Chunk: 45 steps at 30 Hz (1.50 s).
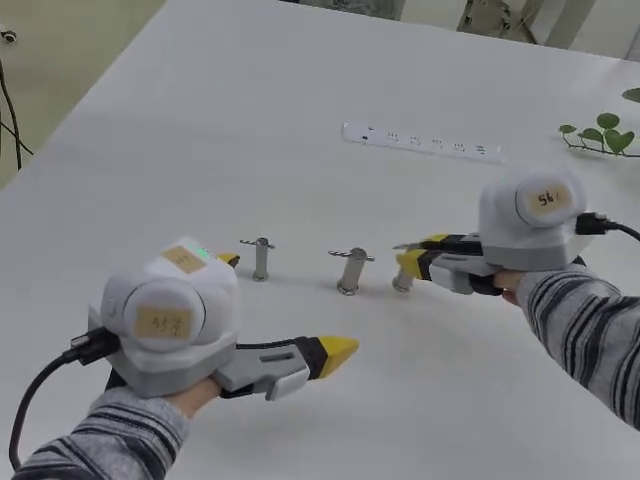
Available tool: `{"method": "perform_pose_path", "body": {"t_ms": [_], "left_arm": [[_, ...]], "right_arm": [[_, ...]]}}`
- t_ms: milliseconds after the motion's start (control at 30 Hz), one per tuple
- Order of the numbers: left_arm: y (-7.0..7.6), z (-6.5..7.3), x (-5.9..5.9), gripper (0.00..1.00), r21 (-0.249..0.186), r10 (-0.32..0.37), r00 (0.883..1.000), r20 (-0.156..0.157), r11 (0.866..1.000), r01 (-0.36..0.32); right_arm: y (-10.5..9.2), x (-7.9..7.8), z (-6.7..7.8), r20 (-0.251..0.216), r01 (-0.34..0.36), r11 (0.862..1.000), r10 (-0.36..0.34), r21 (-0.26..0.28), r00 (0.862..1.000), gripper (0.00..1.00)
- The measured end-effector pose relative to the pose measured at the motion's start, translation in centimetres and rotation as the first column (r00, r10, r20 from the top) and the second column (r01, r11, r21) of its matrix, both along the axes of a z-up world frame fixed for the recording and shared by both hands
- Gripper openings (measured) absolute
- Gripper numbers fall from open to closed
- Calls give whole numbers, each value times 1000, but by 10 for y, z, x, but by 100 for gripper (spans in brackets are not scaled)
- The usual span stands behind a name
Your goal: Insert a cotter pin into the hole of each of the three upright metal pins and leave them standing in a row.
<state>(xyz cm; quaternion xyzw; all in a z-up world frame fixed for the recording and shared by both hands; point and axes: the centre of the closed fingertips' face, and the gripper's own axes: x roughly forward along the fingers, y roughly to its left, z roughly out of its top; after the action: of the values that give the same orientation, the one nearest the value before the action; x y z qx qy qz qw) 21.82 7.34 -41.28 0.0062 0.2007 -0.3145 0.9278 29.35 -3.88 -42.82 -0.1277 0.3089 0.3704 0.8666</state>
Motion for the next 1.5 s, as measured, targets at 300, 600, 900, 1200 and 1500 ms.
{"method": "perform_pose_path", "body": {"t_ms": [300, 600, 900, 1200, 1500], "left_arm": [[-2, -1, -1, 93, 0, -8, 1000, -3, 1000, 8], [-3, -1, -2, 92, 0, -15, 1000, -5, 1000, 15], [-6, 1, -4, 92, 0, -25, 1000, 6, 1000, 25], [-9, 3, -4, 92, -4, -32, 999, 14, 999, 32], [-10, 5, -4, 92, -8, -35, 999, 20, 999, 35]], "right_arm": [[7, -21, 4, 17, -2, 1000, 2, 2, 1000, 8], [11, -33, 2, 24, 92, 996, -92, -13, 995, 8], [13, -38, -2, 25, 250, 968, -250, 2, 968, 8], [18, -48, -10, 9, 314, 949, -314, 1, 949, 8], [18, -53, -16, 7, 341, 940, -341, 2, 940, 8]]}}
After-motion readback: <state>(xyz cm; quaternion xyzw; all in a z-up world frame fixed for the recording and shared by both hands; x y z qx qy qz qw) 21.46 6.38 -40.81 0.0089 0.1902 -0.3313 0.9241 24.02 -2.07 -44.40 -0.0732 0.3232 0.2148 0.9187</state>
